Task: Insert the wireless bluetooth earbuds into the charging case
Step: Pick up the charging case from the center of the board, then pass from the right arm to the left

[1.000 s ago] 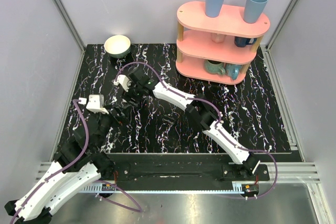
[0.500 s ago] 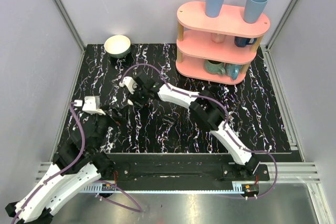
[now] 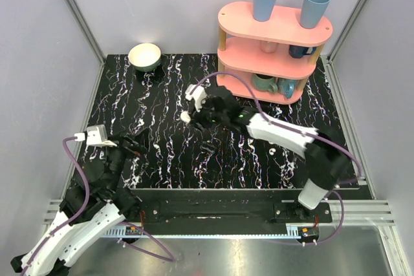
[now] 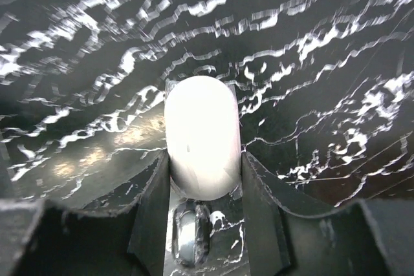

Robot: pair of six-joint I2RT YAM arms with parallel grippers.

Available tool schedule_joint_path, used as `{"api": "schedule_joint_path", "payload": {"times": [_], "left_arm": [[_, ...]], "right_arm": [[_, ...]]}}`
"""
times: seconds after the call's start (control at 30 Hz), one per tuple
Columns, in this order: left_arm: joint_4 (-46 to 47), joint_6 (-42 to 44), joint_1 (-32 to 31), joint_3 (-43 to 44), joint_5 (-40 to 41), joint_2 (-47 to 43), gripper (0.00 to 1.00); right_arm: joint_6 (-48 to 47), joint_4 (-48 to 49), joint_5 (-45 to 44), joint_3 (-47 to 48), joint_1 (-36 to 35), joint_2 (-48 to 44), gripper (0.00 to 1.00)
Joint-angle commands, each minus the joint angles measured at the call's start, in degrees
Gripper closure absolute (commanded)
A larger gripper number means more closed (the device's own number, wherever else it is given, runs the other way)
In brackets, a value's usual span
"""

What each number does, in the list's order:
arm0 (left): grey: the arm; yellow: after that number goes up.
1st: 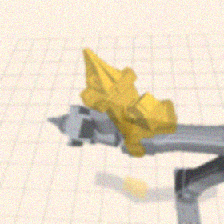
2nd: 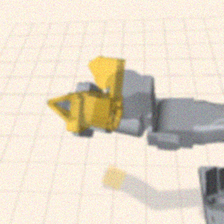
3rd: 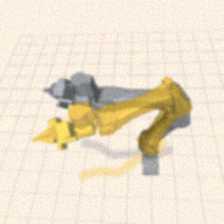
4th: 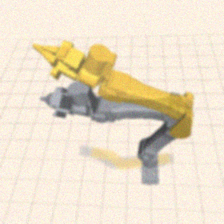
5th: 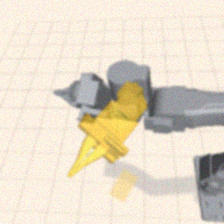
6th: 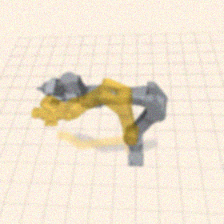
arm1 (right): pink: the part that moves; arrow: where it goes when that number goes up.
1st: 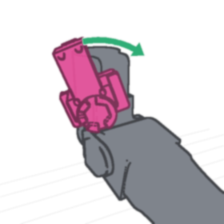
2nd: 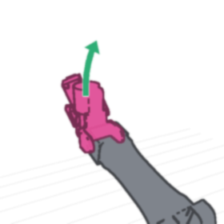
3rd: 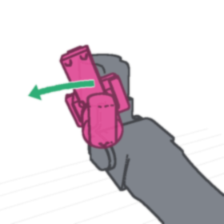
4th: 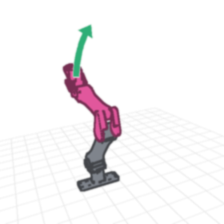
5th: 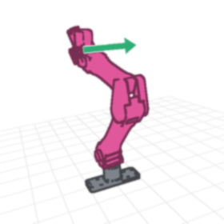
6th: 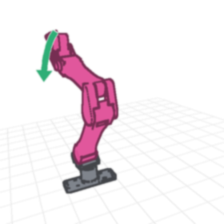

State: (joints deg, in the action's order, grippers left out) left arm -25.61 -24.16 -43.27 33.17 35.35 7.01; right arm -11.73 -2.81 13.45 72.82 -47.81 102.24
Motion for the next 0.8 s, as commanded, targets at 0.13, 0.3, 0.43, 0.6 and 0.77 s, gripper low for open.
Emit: {"api": "schedule_joint_path", "payload": {"times": [0.13, 0.3, 0.43, 0.6, 0.77], "left_arm": [[3.01, -1.15, 0.2, 1.99, -7.04, 8.37, 0.01], [8.19, -0.89, 0.2, 2.08, -14.51, 12.68, 0.01], [13.47, -0.18, 0.2, 0.85, -20.14, 12.6, 0.01], [15.23, -0.36, 0.2, 0.67, -24.54, 13.21, 0.01], [17.69, -1.15, 0.2, 0.41, -30.59, 16.54, 0.01]], "right_arm": [[-7.93, 7.12, 0.46, -14.45, -3.07, -24.43, 0.83], [-15.17, 5.27, -9.47, -21.04, -9.14, -33.5, 0.84], [-17.62, 5.97, -15.73, -24.99, -10.81, -38.86, 0.87], [-20.53, 7.29, -18.98, -29.13, -11.86, -44.75, 0.87], [-23.51, 8.96, -21.71, -31.24, -13.18, -47.74, 0.87]]}}
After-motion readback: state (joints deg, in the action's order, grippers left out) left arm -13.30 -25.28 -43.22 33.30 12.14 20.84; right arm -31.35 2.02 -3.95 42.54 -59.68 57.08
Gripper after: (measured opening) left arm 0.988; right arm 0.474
